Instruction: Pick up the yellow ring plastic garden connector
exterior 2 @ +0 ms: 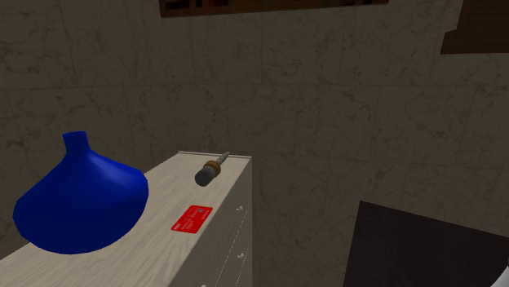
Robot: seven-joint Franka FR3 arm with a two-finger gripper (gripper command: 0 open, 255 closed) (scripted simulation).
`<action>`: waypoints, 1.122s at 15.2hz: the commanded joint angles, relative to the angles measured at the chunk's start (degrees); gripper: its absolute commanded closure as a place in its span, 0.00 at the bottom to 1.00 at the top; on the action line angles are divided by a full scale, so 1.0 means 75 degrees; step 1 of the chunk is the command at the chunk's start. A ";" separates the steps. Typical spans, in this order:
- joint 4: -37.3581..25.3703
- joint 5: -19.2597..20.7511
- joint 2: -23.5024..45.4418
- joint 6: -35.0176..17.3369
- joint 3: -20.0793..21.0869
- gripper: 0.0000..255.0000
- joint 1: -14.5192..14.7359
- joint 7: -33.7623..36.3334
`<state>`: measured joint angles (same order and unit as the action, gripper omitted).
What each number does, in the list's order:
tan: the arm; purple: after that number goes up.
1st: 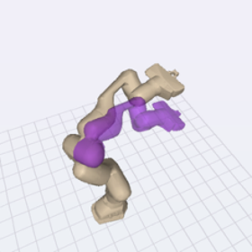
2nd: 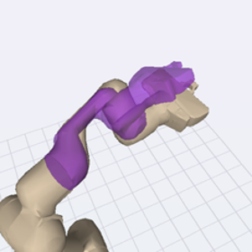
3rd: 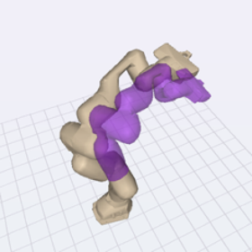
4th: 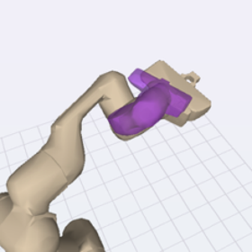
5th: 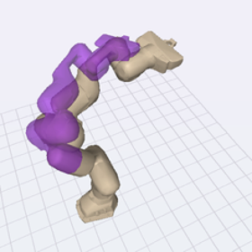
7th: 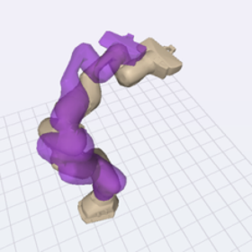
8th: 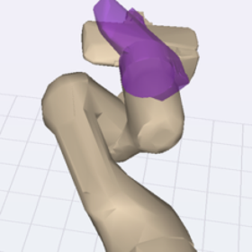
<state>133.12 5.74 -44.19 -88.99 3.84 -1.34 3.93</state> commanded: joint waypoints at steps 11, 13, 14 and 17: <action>-0.0254 -0.0249 0.2530 -0.1939 0.0756 0.00 -0.0686 0.2692; -0.0438 -0.0220 0.3104 -0.2262 0.0858 0.00 -0.0818 0.3217; -0.0546 -0.0197 0.3395 -0.2412 0.0901 0.00 -0.0881 0.3477; -0.0923 -0.0095 0.4280 -0.2817 0.0991 0.00 -0.1052 0.4248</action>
<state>127.04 4.82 -14.19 -109.10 11.02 -8.83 33.64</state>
